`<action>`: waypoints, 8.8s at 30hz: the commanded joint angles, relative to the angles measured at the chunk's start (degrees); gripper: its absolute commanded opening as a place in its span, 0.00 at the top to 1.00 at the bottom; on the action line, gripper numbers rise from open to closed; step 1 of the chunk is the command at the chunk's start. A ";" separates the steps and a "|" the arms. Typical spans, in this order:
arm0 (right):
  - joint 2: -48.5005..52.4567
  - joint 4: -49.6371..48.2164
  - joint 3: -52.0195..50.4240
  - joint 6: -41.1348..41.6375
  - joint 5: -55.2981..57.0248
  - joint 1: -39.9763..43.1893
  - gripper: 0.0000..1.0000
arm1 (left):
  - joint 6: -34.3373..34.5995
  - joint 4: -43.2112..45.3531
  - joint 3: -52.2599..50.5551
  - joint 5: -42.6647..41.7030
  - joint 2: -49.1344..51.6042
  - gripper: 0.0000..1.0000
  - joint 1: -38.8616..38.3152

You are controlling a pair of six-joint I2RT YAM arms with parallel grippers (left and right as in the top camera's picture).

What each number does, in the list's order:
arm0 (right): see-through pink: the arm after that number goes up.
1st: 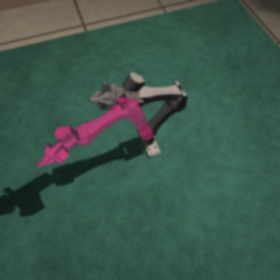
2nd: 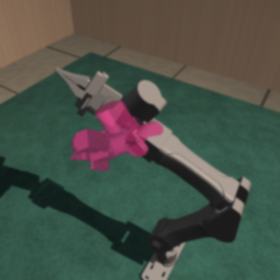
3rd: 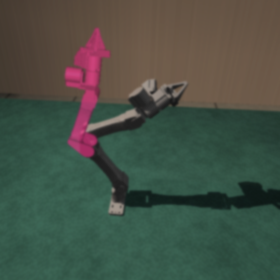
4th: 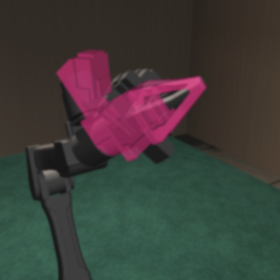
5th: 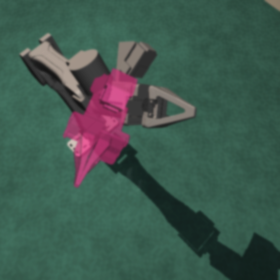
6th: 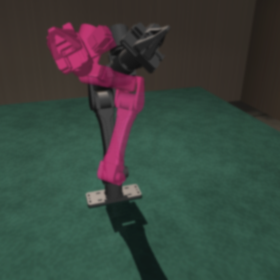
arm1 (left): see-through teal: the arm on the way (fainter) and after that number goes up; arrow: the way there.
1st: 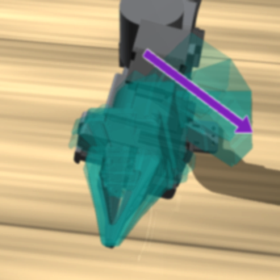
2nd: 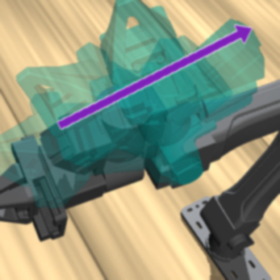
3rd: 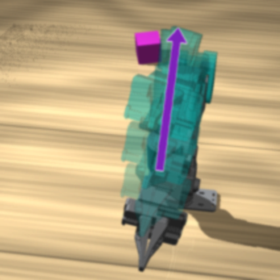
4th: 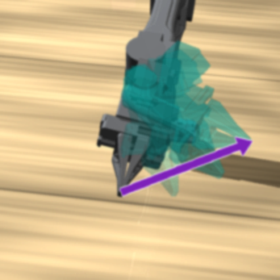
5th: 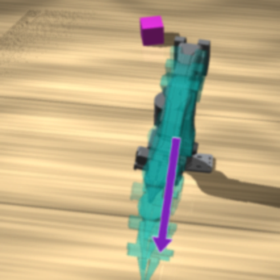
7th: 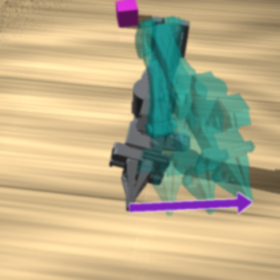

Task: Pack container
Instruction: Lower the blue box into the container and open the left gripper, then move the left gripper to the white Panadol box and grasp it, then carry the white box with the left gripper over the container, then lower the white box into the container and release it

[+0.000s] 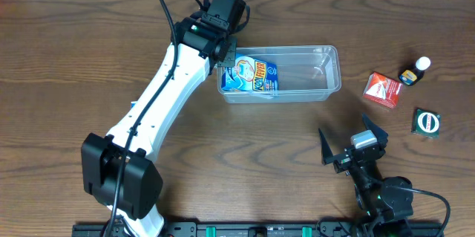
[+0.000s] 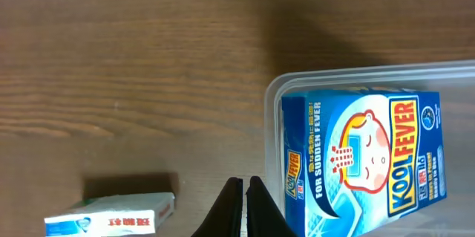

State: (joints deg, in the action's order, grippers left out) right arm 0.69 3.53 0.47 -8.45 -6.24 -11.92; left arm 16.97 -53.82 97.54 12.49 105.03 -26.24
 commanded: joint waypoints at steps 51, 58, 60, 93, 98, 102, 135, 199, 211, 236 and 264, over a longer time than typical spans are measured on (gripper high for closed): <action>-0.31 0.11 -0.15 -0.85 -0.44 -0.13 0.01 | 47.87 -7.06 -19.65 -10.99 -5.70 0.27 26.29; -0.31 0.11 -0.15 -0.85 -0.44 -0.13 0.01 | 49.59 4.94 -28.11 -11.02 -5.70 0.27 26.29; -0.28 0.11 -0.15 -0.85 -0.44 -0.13 0.01 | 49.59 7.67 -29.66 -11.02 -5.68 0.26 26.29; -0.31 0.11 -0.15 -0.85 -0.44 -0.13 0.01 | 49.51 16.83 -36.46 -10.38 -5.07 0.72 26.29; -0.31 0.11 -0.15 -0.85 -0.44 -0.13 0.01 | 46.07 17.51 -35.89 -10.40 -5.31 0.72 26.34; -0.31 0.11 -0.15 -0.85 -0.44 -0.13 0.01 | 38.75 17.53 -34.29 -10.40 -6.34 0.73 26.34; -0.31 0.11 -0.15 -0.85 -0.44 -0.13 0.01 | -19.06 37.09 -32.68 -41.57 -32.17 0.77 9.53; -0.31 0.11 -0.15 -0.85 -0.44 -0.13 0.01 | -64.13 28.20 -17.73 -13.60 -2.12 0.92 -7.06; -0.31 0.11 -0.15 -0.85 -0.44 -0.13 0.01 | -65.00 29.57 -17.77 -13.60 1.57 0.92 -4.70; -0.31 0.11 -0.15 -0.85 -0.44 -0.13 0.01 | -65.37 30.58 -17.75 -13.35 6.03 0.61 -3.08; -0.31 0.11 -0.15 -0.85 -0.44 -0.13 0.01 | -62.12 27.08 -17.77 -13.62 1.53 0.94 -3.19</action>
State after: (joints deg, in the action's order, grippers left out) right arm 0.69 3.53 0.47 -8.45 -6.24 -11.92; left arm -46.09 -26.52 79.37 -0.93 107.79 -29.36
